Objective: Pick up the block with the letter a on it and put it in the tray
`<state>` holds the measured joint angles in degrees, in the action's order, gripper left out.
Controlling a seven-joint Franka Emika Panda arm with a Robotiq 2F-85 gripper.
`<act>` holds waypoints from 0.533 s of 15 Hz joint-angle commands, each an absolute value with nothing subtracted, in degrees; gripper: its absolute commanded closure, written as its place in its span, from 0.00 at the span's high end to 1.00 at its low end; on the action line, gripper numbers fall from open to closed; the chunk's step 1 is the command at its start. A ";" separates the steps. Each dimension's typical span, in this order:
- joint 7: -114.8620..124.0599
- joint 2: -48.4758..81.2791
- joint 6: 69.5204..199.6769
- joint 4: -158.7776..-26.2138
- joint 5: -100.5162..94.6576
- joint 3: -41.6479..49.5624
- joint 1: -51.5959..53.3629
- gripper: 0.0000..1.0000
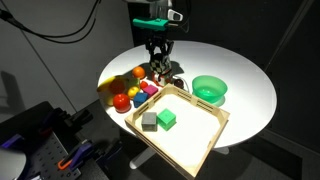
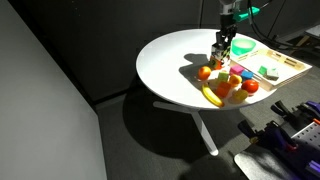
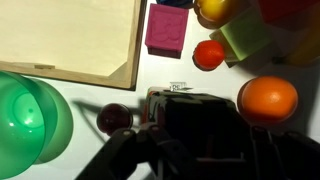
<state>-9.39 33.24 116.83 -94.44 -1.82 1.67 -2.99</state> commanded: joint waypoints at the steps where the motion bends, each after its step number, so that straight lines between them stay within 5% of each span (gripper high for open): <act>1: -10.74 34.86 115.09 -91.72 -2.38 1.27 -3.76 0.31; 6: -10.81 33.90 114.89 -91.69 -2.20 1.33 -4.03 0.02; 8: -10.69 32.78 115.14 -92.05 -2.25 1.40 -4.10 0.05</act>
<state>-9.53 33.46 116.79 -93.60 -1.82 1.69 -3.32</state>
